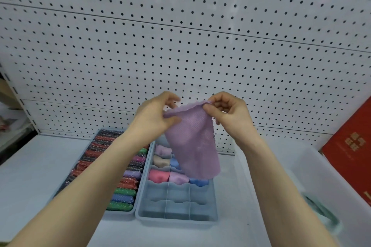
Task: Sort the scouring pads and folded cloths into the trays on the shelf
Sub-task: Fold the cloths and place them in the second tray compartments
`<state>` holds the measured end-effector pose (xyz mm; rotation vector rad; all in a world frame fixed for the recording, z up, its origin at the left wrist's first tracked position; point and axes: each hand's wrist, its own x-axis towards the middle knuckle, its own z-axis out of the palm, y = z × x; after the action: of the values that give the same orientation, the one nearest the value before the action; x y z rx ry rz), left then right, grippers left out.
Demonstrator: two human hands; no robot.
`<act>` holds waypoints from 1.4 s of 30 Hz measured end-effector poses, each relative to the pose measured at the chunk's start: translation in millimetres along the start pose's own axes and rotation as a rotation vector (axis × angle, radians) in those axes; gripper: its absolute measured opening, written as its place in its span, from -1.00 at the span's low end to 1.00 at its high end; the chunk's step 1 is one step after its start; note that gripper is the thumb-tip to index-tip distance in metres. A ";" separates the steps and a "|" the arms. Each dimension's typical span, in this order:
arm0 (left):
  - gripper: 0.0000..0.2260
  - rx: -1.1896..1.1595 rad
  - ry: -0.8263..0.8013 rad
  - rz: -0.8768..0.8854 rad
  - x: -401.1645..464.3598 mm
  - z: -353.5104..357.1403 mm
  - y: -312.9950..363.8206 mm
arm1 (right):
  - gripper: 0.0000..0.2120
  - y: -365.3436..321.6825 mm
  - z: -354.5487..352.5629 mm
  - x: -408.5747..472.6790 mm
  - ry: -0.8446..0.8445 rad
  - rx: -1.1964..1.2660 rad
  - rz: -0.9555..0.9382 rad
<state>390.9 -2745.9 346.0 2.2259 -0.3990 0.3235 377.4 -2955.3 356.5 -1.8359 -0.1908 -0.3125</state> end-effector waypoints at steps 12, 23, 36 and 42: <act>-0.92 -0.766 -0.034 -0.277 -0.5 -10.4 -3.4 | -0.89 -24.0 -35.4 5.2 -0.155 0.099 0.146; -0.91 -0.560 0.278 -0.156 -7.7 29.7 39.1 | -0.86 -27.3 21.5 3.8 0.085 0.056 0.073; -0.75 -0.715 0.144 -0.069 -6.7 11.1 33.9 | -0.90 -13.7 -3.8 -6.0 0.064 0.046 0.000; -0.81 -0.899 0.060 -0.054 3.1 -9.1 38.4 | -0.67 21.8 7.2 -20.6 -0.424 0.164 0.168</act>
<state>377.9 -2762.5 379.5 1.3409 -0.3556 0.1345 365.0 -2954.0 328.3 -1.7232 -0.3417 0.2083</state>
